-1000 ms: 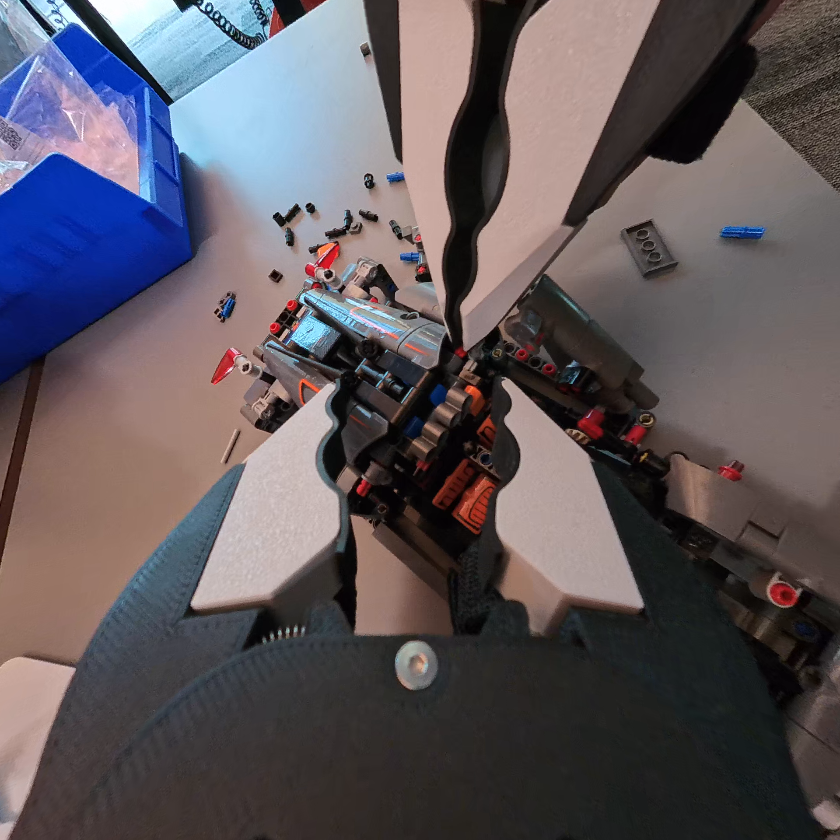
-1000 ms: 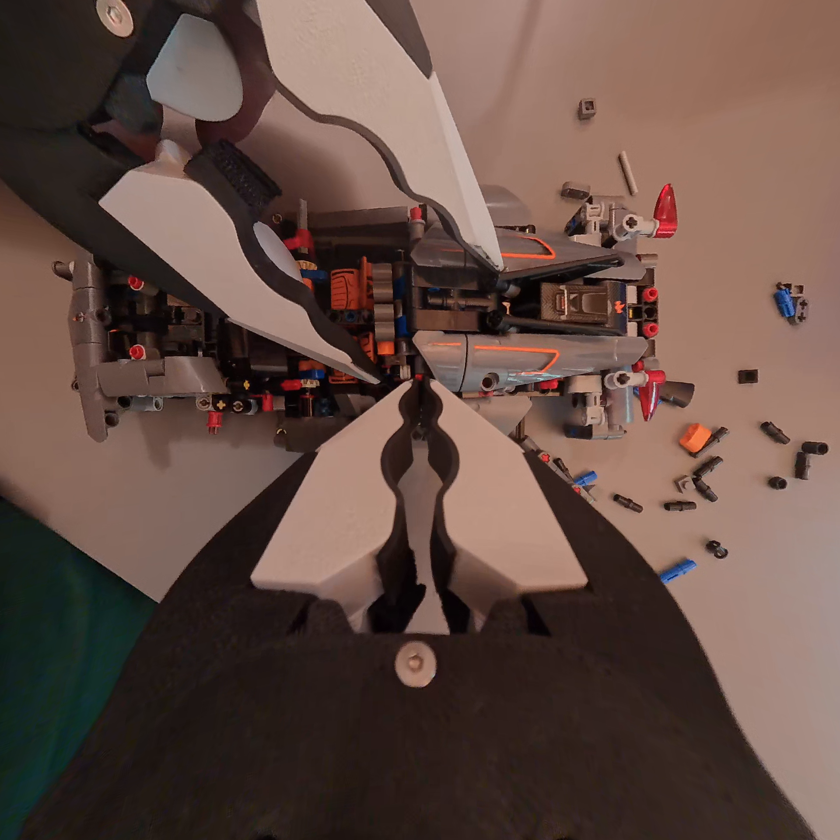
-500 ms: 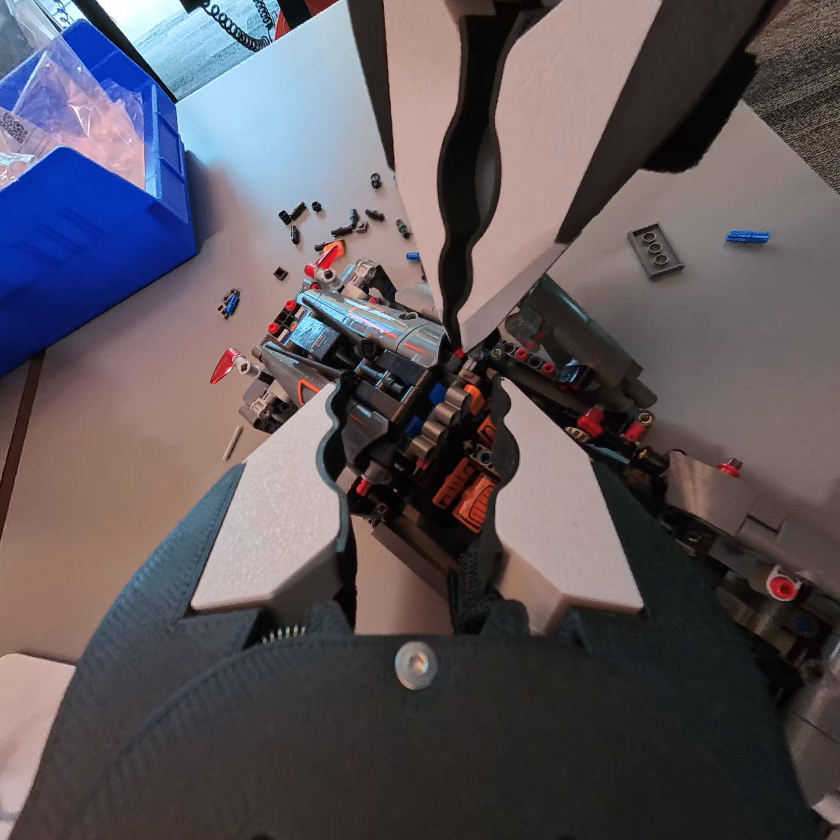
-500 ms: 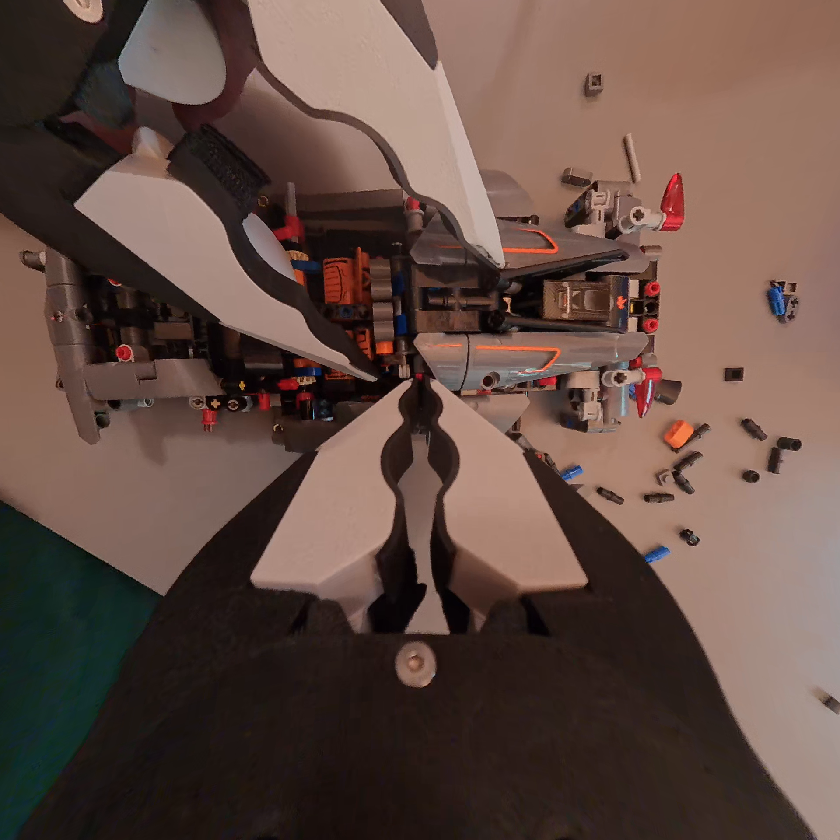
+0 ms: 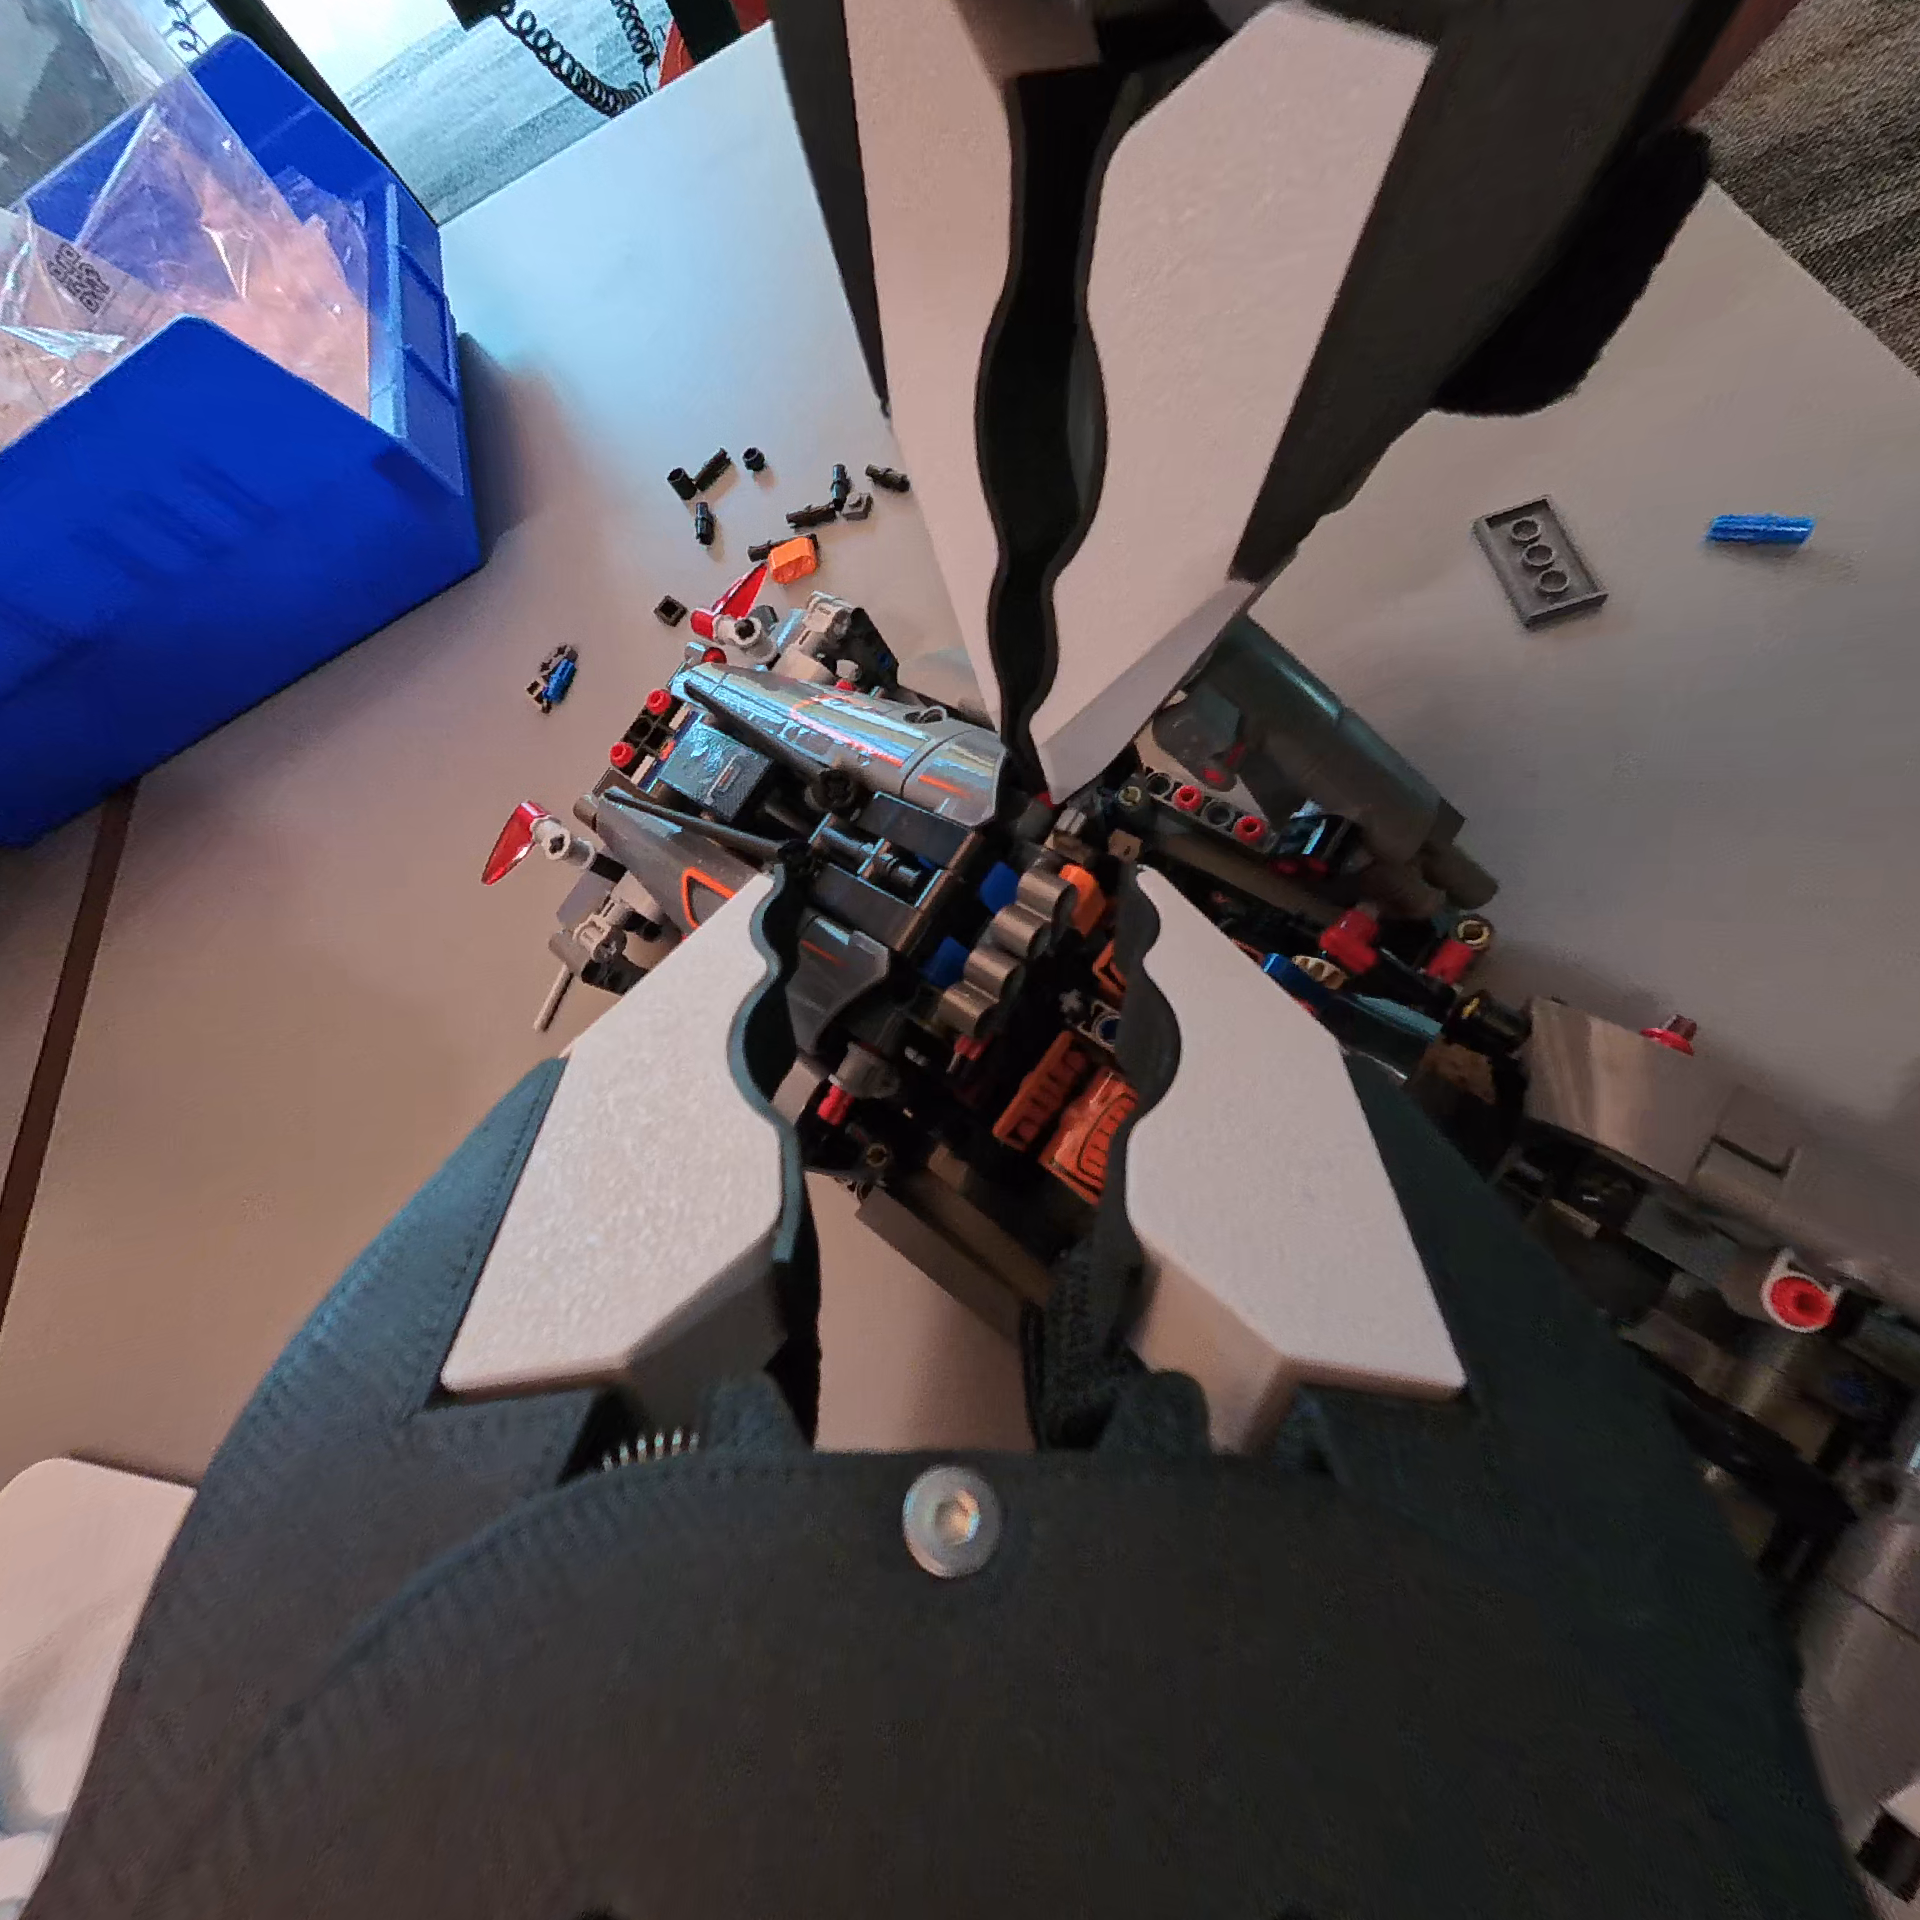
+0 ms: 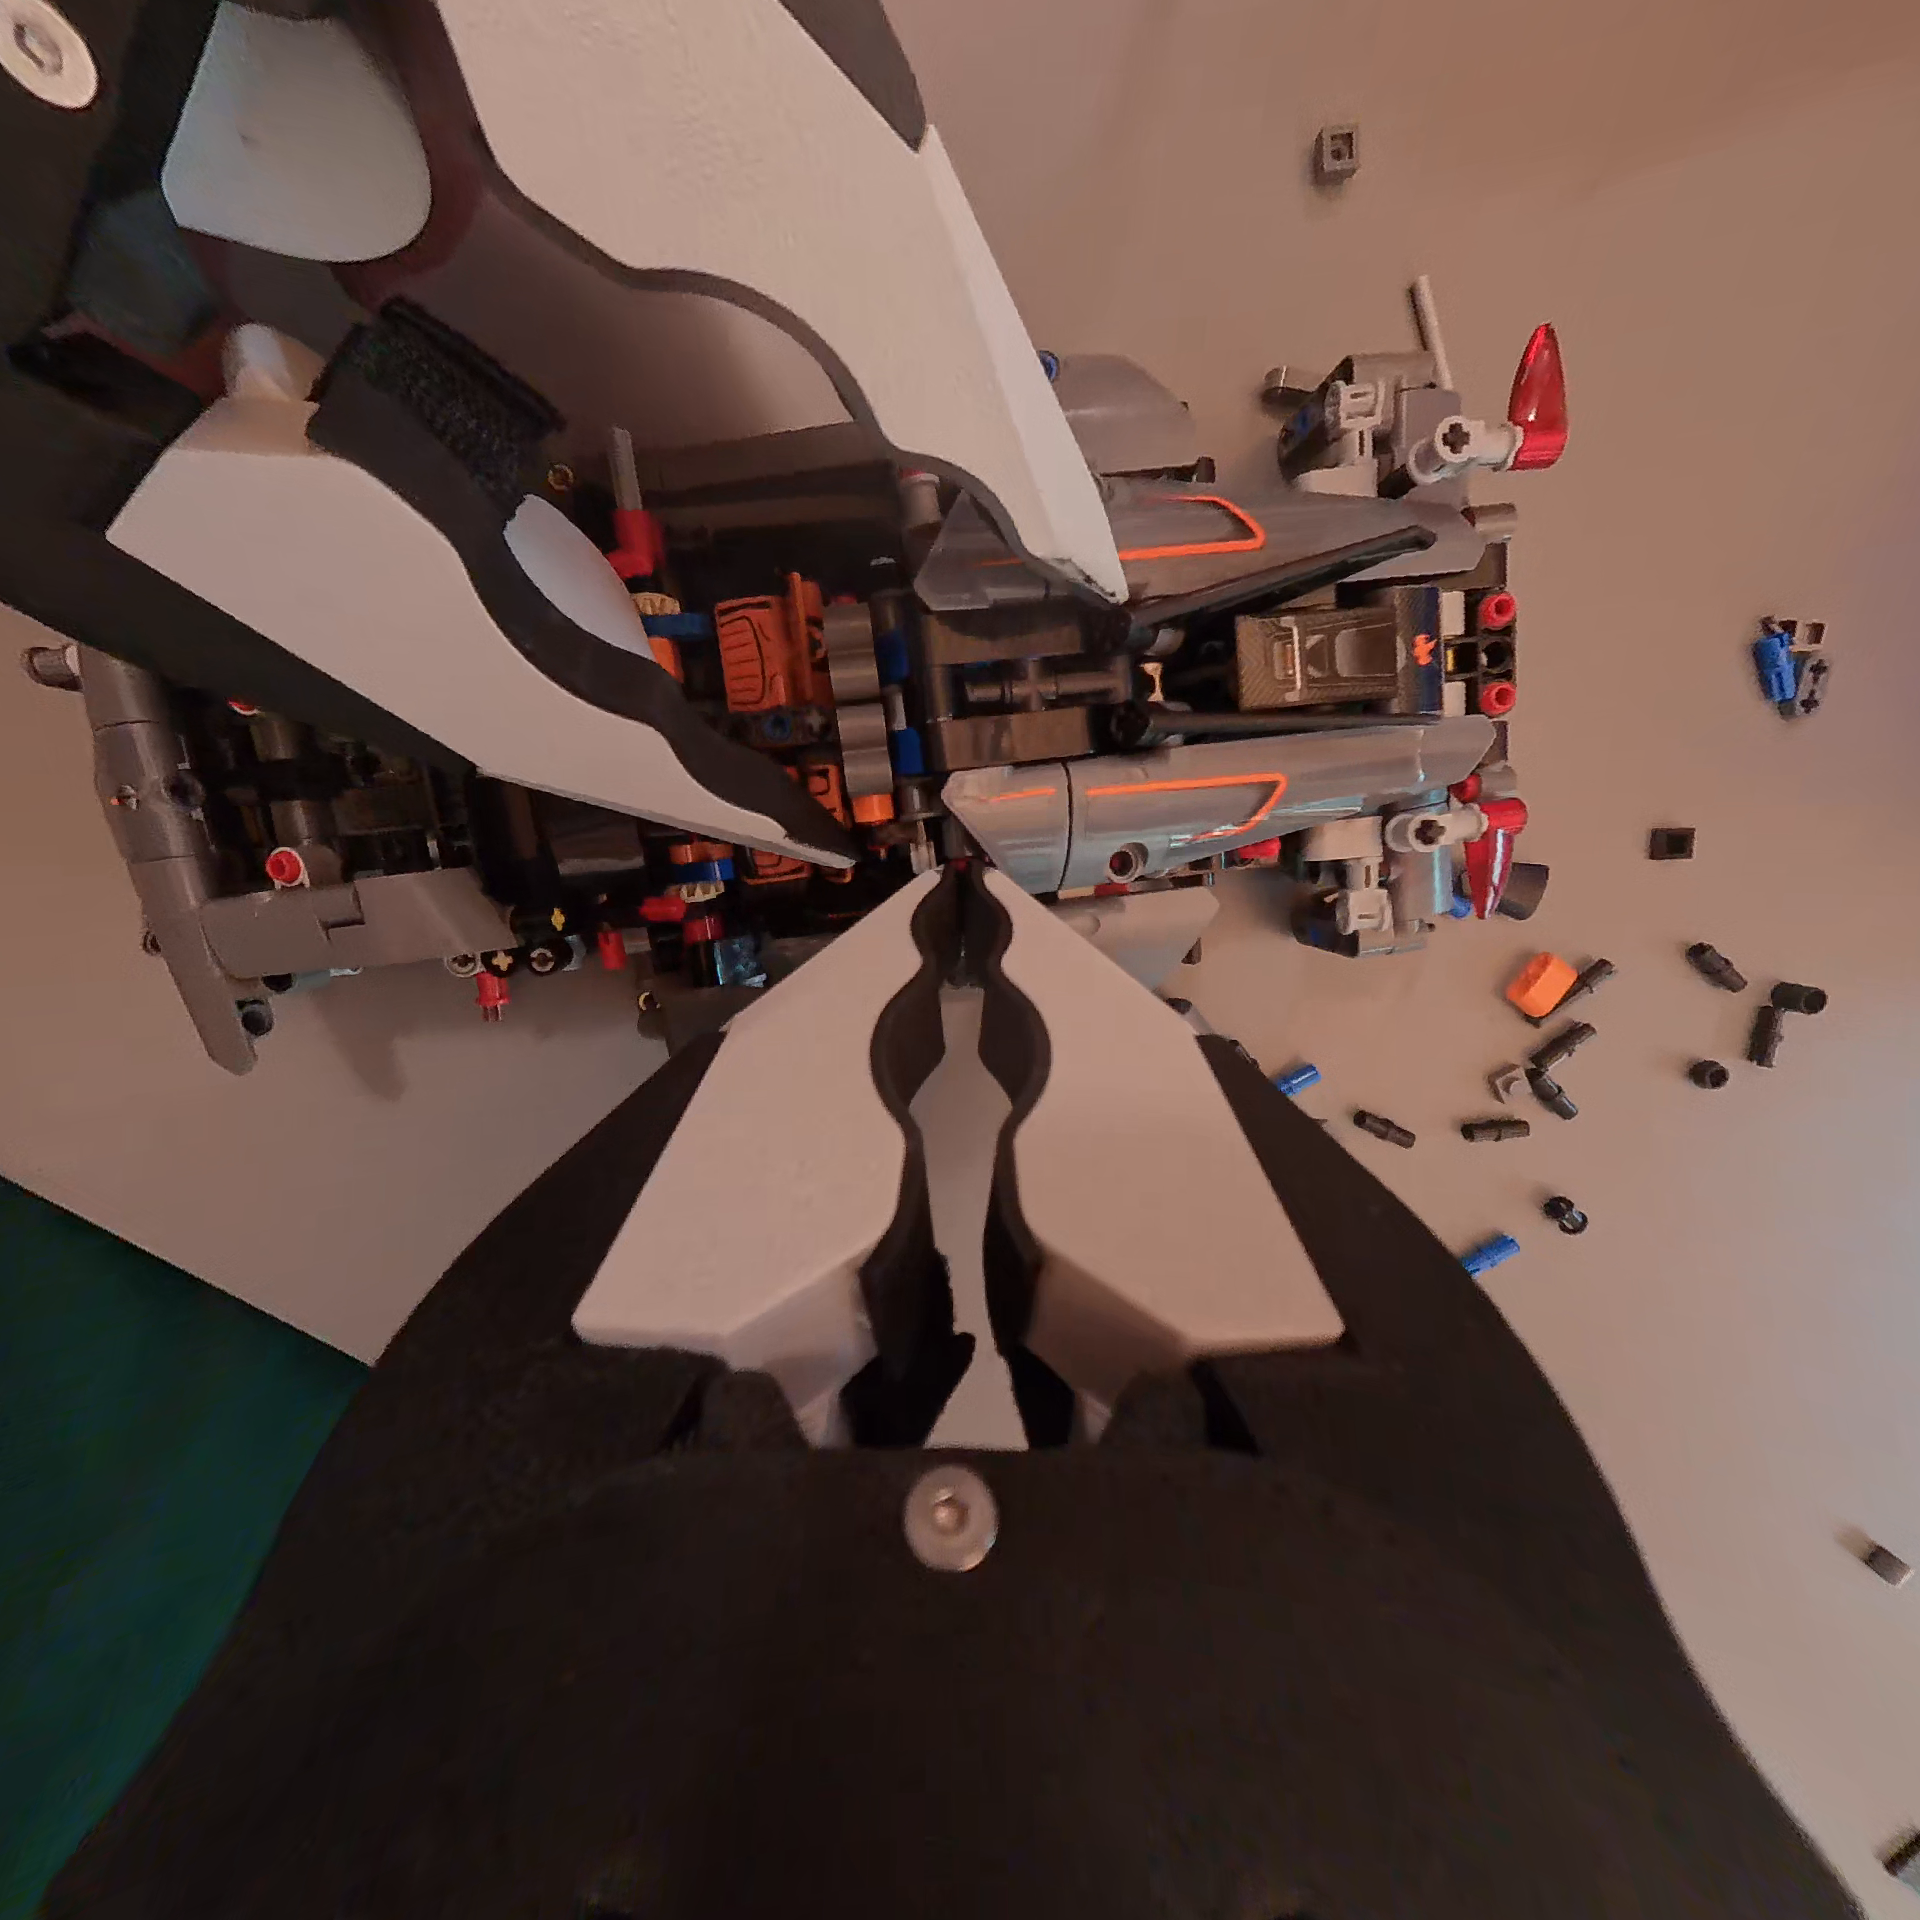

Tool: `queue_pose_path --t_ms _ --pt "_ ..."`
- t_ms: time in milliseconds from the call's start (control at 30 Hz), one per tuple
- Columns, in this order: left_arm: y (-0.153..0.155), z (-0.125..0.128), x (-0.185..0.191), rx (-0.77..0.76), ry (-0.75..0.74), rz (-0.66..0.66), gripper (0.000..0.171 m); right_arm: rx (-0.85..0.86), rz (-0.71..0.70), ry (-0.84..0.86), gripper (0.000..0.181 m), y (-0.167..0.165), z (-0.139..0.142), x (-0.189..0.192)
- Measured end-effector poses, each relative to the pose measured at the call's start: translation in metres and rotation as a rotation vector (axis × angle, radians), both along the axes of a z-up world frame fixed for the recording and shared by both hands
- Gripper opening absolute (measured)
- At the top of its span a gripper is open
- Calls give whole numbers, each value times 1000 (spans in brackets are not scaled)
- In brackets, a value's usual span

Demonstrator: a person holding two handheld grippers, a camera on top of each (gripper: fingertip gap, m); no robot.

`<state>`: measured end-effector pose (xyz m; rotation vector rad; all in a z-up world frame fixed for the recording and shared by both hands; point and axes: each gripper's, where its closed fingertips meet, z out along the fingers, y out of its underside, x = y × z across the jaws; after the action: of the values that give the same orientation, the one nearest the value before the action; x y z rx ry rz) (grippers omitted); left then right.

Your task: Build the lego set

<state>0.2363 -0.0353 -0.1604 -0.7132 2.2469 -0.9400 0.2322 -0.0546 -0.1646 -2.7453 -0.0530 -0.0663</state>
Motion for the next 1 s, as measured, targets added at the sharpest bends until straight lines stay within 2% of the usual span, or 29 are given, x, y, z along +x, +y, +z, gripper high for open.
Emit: queue_pose_path --t_ms 233,400,500,667,1000 --pt "2 0 1 6 -6 8 60 40 -18 28 0 4 1 1" --pt "1 0 0 17 -8 -1 60 61 44 -17 0 0 10 3" --pt "1 0 1 20 -11 -5 59 96 61 12 0 -6 19 3" --pt "1 1 0 16 -8 -10 60 132 83 92 0 -11 12 1" --pt "1 0 0 19 -5 -19 59 234 101 107 0 -3 4 -1"
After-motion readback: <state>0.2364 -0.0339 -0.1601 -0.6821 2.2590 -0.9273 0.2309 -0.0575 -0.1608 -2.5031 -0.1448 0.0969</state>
